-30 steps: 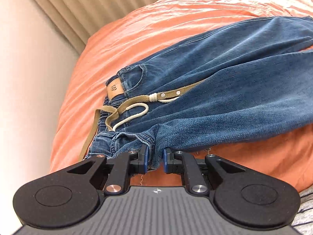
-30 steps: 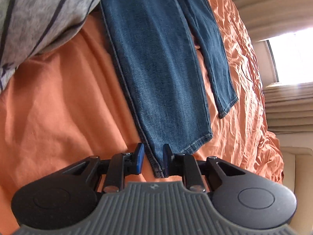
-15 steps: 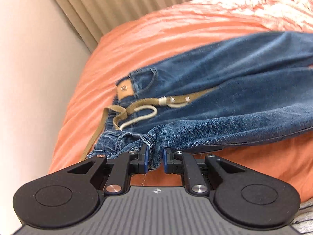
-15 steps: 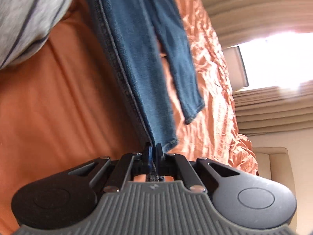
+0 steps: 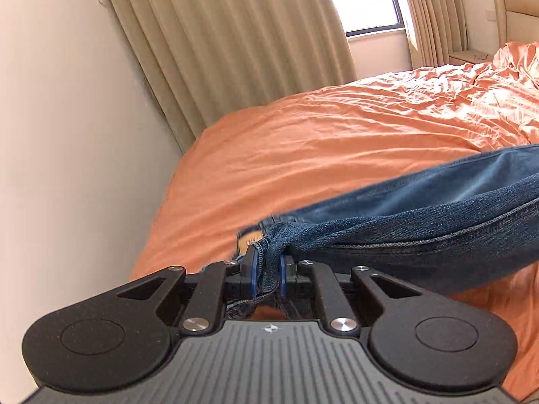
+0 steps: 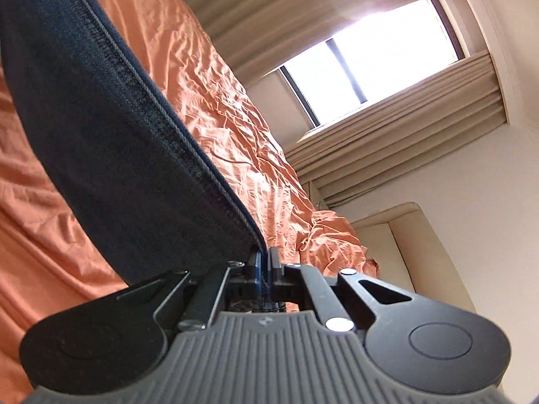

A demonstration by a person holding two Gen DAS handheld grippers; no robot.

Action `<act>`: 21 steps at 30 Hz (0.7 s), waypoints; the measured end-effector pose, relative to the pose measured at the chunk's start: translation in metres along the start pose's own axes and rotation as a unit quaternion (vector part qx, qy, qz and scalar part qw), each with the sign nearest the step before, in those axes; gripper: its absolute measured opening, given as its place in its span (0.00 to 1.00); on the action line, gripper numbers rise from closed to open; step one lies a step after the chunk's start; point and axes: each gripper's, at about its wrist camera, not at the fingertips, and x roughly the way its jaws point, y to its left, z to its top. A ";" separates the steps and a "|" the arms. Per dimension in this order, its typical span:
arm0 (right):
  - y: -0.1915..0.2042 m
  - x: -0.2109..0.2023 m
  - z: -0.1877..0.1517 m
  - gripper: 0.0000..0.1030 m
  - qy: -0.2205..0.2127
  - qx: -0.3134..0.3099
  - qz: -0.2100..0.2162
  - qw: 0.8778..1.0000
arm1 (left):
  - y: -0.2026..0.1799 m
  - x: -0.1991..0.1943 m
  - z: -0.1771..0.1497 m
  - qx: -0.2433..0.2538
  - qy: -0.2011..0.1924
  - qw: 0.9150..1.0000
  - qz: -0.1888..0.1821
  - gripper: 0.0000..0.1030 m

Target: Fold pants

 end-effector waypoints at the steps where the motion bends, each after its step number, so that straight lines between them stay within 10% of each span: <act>1: -0.003 0.004 0.006 0.00 0.005 0.003 0.001 1.000 | 0.000 0.003 0.007 0.004 0.002 1.000 0.002 0.13; 21: 0.050 0.273 0.079 0.00 0.105 -0.044 0.101 0.988 | -0.043 0.230 0.091 0.094 0.118 0.989 0.009 0.13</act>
